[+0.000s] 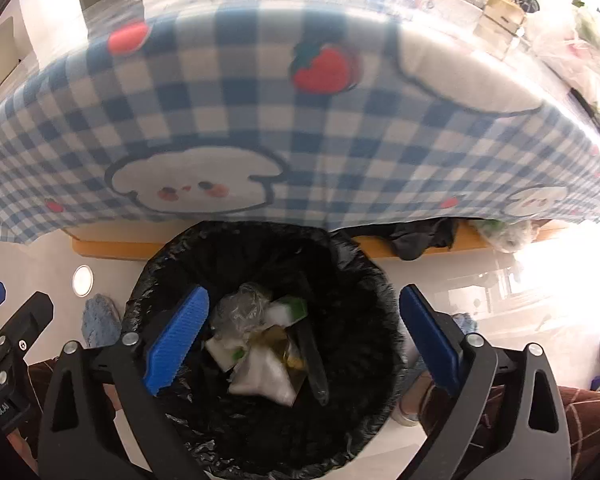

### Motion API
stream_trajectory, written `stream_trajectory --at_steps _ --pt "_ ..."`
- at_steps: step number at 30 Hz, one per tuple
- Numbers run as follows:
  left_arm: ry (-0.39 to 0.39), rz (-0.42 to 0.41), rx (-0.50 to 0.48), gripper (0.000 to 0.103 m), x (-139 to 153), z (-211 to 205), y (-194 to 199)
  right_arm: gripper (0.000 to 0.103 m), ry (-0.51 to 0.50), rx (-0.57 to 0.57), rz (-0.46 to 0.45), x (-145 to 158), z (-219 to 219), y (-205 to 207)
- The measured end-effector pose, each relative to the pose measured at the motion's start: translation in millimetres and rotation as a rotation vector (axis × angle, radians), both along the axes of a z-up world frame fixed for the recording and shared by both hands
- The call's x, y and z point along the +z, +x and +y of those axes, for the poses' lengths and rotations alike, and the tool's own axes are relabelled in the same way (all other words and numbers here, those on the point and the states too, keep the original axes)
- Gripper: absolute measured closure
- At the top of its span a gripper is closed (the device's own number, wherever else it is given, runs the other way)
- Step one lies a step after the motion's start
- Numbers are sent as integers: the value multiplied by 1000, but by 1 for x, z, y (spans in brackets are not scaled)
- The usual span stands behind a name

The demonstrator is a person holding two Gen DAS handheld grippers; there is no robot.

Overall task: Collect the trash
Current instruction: 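Raise both tools back over the table toward the remaining trash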

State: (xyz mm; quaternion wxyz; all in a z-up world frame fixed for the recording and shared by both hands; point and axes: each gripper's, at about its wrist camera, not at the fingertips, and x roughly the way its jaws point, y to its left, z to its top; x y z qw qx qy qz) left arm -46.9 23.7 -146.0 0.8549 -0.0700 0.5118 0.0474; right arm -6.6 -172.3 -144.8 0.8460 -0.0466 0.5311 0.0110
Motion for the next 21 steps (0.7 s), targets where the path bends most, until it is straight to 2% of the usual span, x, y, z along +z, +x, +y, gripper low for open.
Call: stream_trajectory --at_steps 13,18,21 --pt "-21 -65 -34 6 57 -21 10 8 3 -52 -145 73 -42 4" --pt "0 -90 -63 6 81 -34 17 8 16 -65 -190 99 -57 7" --pt "-19 -97 -81 6 91 -37 22 8 20 -76 -226 117 -69 10"
